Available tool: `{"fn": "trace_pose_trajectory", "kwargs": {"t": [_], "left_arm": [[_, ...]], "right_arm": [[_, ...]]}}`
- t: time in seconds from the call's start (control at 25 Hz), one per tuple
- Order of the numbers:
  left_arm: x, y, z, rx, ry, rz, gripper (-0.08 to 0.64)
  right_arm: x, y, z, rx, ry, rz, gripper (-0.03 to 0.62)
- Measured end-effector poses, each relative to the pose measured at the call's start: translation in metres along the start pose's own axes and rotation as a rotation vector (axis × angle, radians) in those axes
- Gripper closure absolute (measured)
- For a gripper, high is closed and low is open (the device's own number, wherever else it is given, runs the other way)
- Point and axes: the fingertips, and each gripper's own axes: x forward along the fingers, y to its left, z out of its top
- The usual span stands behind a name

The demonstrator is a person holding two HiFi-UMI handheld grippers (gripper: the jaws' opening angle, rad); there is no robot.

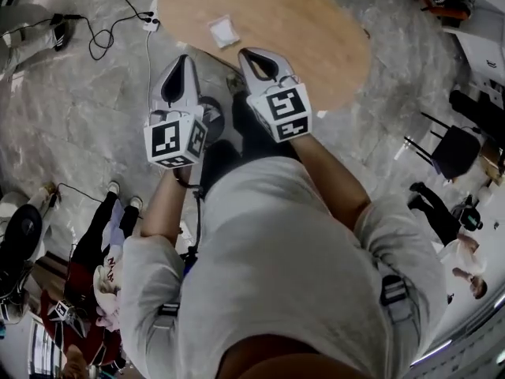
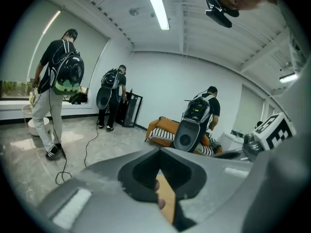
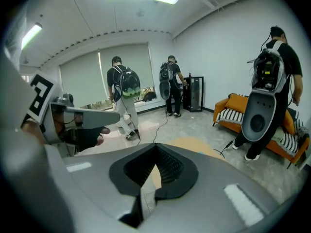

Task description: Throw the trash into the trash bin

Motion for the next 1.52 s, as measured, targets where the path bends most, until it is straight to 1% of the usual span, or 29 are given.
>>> {"fn": "trace_pose_trajectory", "kwargs": {"t": [0.12, 0.24, 0.32, 0.52, 0.68, 0.88, 1.04, 1.08, 1.12, 1.16, 1.28, 1.52], "left_arm": [[0.035, 0.013, -0.033, -0.037, 0.063, 0.028, 0.541], [0.059, 0.026, -0.066, -0.075, 0.128, 0.064, 0.541], [0.072, 0.035, -0.087, -0.087, 0.161, 0.077, 0.541], [0.095, 0.067, -0.144, -0.108, 0.239, 0.075, 0.541], [0.101, 0.073, -0.182, -0.137, 0.289, 0.100, 0.541], [0.106, 0.081, -0.210, -0.172, 0.313, 0.133, 0.541], [0.098, 0.095, -0.232, -0.195, 0.346, 0.159, 0.541], [0.098, 0.097, -0.238, -0.203, 0.352, 0.164, 0.541], [0.099, 0.099, -0.244, -0.212, 0.357, 0.168, 0.541], [0.099, 0.099, -0.249, -0.222, 0.362, 0.170, 0.541], [0.100, 0.096, -0.261, -0.241, 0.377, 0.170, 0.541], [0.105, 0.085, -0.277, -0.267, 0.393, 0.159, 0.541]], "right_arm": [[0.040, -0.028, -0.028, 0.014, 0.074, 0.026, 0.584], [0.075, -0.046, -0.056, 0.021, 0.154, 0.061, 0.584], [0.097, -0.056, -0.076, 0.026, 0.195, 0.076, 0.584], [0.148, -0.064, -0.122, 0.046, 0.251, 0.068, 0.584], [0.168, -0.070, -0.165, 0.054, 0.331, 0.079, 0.584], [0.191, -0.086, -0.205, 0.055, 0.405, 0.072, 0.584], [0.210, -0.091, -0.236, 0.028, 0.457, 0.039, 0.580], [0.216, -0.094, -0.245, 0.027, 0.478, 0.033, 0.549], [0.221, -0.097, -0.254, 0.034, 0.501, 0.034, 0.486], [0.226, -0.100, -0.261, 0.040, 0.521, 0.037, 0.482], [0.237, -0.106, -0.277, 0.032, 0.569, 0.043, 0.503], [0.250, -0.113, -0.300, 0.005, 0.637, 0.052, 0.519]]}}
